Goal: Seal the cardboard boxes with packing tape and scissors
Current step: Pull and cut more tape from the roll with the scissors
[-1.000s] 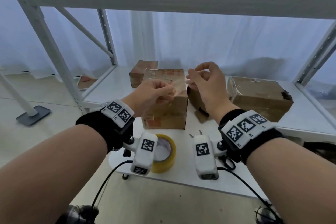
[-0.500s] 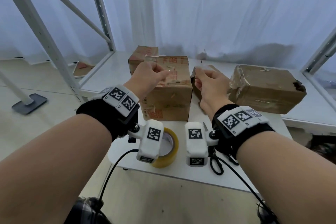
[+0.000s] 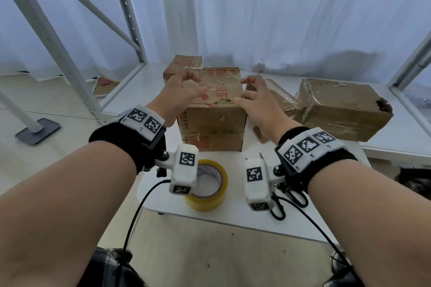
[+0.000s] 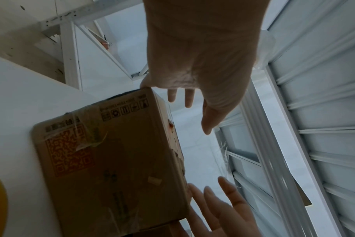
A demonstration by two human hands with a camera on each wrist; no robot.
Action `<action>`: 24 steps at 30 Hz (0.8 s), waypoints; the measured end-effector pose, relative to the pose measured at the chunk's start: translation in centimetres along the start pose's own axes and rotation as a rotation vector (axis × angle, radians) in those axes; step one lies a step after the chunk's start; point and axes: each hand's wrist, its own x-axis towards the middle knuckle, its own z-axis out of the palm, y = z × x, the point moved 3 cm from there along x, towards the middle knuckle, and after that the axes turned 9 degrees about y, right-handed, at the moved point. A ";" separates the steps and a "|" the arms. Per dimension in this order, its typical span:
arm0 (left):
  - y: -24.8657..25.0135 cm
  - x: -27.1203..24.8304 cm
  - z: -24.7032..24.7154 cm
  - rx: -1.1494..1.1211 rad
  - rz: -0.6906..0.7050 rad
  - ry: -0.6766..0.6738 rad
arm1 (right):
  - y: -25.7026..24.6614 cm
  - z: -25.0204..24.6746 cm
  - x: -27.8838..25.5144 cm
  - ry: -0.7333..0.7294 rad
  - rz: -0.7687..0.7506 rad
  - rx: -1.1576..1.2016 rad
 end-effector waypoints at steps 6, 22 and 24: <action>-0.5 -0.7 -0.5 0.017 -0.028 0.036 | 0.0 0.4 -1.0 -0.040 -0.009 -0.042; 0.1 -0.3 1.1 0.272 0.145 0.067 | -0.3 0.9 -0.8 0.036 -0.075 0.130; 0.3 -0.4 1.1 0.258 0.145 0.030 | -0.7 0.6 -0.6 0.110 -0.052 0.246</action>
